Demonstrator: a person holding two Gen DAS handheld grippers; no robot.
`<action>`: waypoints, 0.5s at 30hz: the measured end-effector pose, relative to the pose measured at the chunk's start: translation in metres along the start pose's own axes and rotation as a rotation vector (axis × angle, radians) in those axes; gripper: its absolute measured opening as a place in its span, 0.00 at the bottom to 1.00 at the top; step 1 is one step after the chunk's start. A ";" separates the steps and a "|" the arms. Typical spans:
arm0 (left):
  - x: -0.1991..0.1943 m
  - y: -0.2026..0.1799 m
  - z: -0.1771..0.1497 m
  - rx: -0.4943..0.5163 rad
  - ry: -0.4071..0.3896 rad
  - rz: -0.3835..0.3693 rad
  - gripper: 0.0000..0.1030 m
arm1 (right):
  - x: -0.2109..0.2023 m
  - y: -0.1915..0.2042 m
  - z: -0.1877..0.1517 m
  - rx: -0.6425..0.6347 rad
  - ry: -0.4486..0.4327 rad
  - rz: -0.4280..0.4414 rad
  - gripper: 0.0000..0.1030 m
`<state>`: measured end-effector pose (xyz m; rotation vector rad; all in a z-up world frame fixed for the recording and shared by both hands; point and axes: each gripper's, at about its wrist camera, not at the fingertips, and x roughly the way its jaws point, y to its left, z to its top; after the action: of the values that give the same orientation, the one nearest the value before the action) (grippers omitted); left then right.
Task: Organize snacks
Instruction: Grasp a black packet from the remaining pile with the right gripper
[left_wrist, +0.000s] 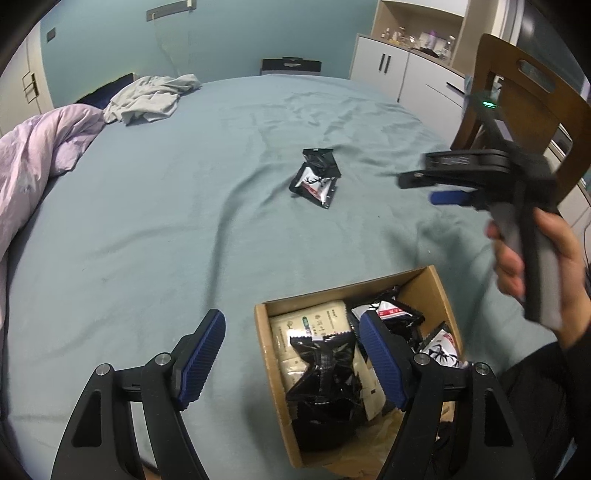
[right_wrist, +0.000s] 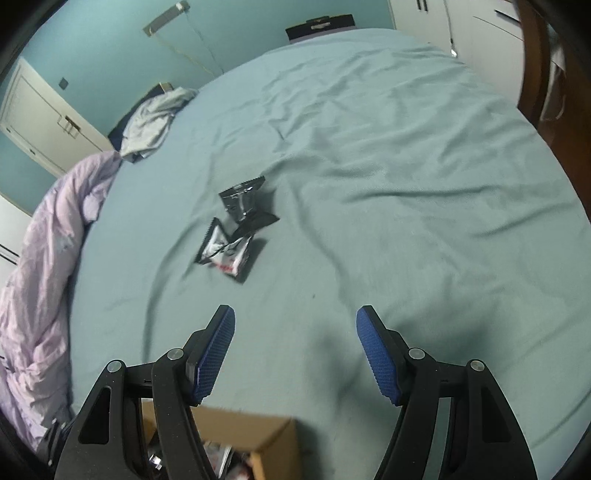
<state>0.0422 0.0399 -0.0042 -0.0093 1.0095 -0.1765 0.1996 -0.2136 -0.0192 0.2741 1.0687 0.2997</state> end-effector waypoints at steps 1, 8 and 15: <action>0.000 -0.001 0.000 0.006 -0.002 0.002 0.74 | 0.007 0.002 0.005 -0.012 0.007 -0.008 0.66; 0.003 0.000 0.005 0.006 0.007 -0.016 0.75 | 0.041 0.018 0.031 -0.083 -0.008 0.008 0.66; 0.007 0.003 0.007 -0.005 0.028 -0.036 0.75 | 0.096 0.032 0.055 -0.146 -0.007 0.043 0.66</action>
<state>0.0522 0.0415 -0.0071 -0.0297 1.0385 -0.2069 0.2881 -0.1524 -0.0602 0.1669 1.0298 0.4133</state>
